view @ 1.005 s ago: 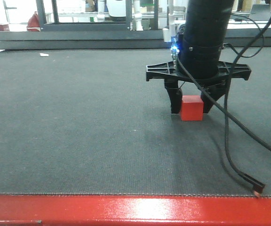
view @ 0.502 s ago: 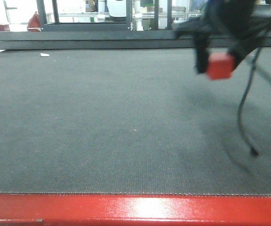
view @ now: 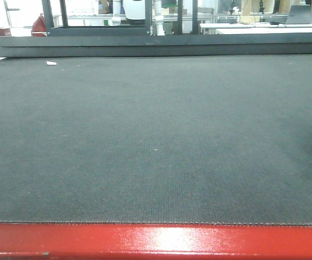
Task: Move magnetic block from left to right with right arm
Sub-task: 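Raise the held red cube with the right gripper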
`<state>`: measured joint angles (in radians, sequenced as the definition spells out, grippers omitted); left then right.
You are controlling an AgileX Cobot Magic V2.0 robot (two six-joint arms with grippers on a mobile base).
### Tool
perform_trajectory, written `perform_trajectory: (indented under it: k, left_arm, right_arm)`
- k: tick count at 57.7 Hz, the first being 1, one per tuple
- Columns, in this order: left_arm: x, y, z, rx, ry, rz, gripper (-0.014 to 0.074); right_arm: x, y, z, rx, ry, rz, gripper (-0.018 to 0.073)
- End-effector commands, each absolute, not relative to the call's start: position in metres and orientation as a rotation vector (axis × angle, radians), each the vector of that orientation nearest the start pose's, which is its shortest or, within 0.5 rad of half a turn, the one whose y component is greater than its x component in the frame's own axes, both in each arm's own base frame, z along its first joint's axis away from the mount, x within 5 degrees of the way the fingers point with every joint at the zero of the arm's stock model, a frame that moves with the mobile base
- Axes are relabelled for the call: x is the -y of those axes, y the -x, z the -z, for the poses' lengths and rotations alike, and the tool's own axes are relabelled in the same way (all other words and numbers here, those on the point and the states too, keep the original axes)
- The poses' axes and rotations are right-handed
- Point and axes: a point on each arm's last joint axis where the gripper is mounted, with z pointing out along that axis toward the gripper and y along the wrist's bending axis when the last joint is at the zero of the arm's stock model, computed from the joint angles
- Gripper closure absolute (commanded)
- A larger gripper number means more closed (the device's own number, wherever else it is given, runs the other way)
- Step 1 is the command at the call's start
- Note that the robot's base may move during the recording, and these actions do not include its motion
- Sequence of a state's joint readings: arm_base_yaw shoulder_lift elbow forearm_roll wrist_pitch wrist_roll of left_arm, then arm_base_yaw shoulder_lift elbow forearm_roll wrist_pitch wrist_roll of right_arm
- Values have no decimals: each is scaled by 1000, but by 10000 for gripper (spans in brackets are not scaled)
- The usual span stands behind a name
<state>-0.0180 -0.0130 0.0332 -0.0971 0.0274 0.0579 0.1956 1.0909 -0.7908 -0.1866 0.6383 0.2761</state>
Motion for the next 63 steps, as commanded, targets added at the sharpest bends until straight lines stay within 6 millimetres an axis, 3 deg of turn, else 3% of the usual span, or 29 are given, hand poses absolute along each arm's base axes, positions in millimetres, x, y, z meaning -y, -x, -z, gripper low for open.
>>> perform_trajectory:
  k: [1,13,39,49,63]
  left_arm:
    - [1,-55,-206,-1442,22,58,722]
    - [1,-55,-206,-1442,22,58,722]
    - [1,-55,-206,-1442,22,58,722]
    - [1,-55,-206,-1442,22,58,722]
    - [1,-55,-206,-1442,22,58,722]
  right_arm:
    - [-27,-192,-305,-2229,55,-43,307]
    - [-19,-146,-304,-2088,61,-62,307]
    - [-2,-65,-344,-1693,83,-47,307]
    - [2,-47,-350,-1599,73,-56,307]
    - [3,-44,-350,-1585,72,-57,307]
